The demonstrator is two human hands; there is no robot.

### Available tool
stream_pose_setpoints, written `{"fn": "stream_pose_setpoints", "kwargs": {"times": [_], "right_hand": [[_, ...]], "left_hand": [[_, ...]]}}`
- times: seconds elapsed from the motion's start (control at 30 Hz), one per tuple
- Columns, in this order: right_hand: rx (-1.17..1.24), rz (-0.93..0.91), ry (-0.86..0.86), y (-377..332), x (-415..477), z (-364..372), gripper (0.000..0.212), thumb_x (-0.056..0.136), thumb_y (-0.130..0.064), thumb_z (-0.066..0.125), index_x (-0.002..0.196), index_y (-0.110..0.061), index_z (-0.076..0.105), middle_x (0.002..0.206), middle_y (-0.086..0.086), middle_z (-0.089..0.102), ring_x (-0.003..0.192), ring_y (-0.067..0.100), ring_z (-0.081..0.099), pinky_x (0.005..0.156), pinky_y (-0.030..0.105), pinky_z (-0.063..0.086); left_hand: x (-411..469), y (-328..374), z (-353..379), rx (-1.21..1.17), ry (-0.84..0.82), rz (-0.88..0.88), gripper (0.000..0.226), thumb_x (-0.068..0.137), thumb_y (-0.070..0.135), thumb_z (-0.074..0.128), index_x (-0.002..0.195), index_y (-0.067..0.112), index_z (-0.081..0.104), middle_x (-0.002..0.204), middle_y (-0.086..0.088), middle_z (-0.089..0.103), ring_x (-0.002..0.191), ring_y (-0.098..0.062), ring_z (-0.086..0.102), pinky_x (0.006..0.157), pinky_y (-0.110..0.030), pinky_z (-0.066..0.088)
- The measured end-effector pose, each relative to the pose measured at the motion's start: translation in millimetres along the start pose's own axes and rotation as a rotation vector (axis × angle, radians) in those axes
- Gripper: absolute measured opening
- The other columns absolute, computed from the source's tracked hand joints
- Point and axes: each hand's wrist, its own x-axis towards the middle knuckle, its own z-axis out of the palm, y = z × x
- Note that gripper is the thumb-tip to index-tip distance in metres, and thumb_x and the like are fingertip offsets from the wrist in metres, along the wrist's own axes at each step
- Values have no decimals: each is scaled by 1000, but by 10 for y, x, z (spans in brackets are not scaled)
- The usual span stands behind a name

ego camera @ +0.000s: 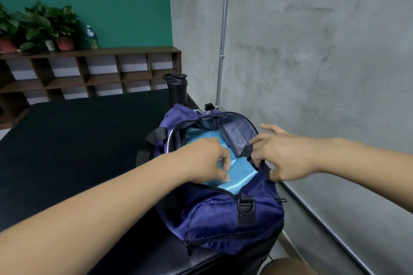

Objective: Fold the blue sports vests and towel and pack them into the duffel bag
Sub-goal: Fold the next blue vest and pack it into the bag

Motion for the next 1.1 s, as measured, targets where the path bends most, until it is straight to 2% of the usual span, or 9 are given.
{"fn": "stream_pose_setpoints", "kwargs": {"times": [0.1,0.27,0.5,0.63,0.73,0.8,0.9,0.97,1.1], "right_hand": [[-4,-47,50,14,-37,10,16,94,-42,73,109,-37,69,119,-19,65,151,7,29,129,47,-6],[163,-56,120,91,-119,-255,10,96,-47,74,105,-44,71,122,-25,62,153,0,25,128,34,-7],[199,-66,128,81,-68,-448,16,98,-46,73,91,-51,60,128,-13,54,148,14,35,125,31,11],[138,-33,195,34,53,-297,11,98,-48,71,103,-39,71,125,-13,53,137,16,41,121,30,17],[41,8,211,-44,147,-145,21,98,-51,68,107,-32,69,124,-10,52,131,16,43,116,28,19],[-27,29,210,-92,193,-44,24,97,-51,68,106,-29,66,122,-7,51,129,19,44,116,30,22],[-74,53,234,-171,223,31,25,95,-50,69,105,-28,64,120,-4,53,126,21,47,113,34,29],[-82,59,249,-214,237,36,23,94,-48,70,104,-28,63,118,-4,53,122,21,48,106,34,32],[-34,3,202,-255,248,-3,11,96,-39,69,99,-31,62,112,-9,55,116,17,48,92,28,24]], "left_hand": [[66,39,24,5,-24,-56,27,85,50,83,99,30,71,105,10,53,103,-15,57,95,-38,51],[164,107,33,-14,-71,-113,34,81,51,87,90,25,67,93,6,70,89,-19,67,76,-34,53],[151,101,-12,-188,-264,-48,7,93,28,78,99,32,78,107,0,76,95,-24,67,100,-45,54],[70,104,-52,-323,-354,-28,14,105,18,65,107,30,74,99,8,69,94,-8,58,96,-27,44],[88,89,-101,-174,-297,-39,21,105,21,65,123,32,68,116,9,68,105,-16,62,97,-33,47],[94,35,-130,-70,-206,-59,34,99,23,73,129,31,60,125,8,69,104,-18,63,86,-34,48],[53,-78,-168,49,-102,-101,35,88,25,86,113,27,62,111,7,70,94,-18,63,72,-32,48],[19,-144,-181,115,-99,-144,26,84,31,90,99,28,68,101,7,71,93,-18,66,74,-33,53],[-11,-159,-196,108,-196,-184,17,85,34,89,96,30,76,102,4,76,89,-19,68,80,-34,58]]}}
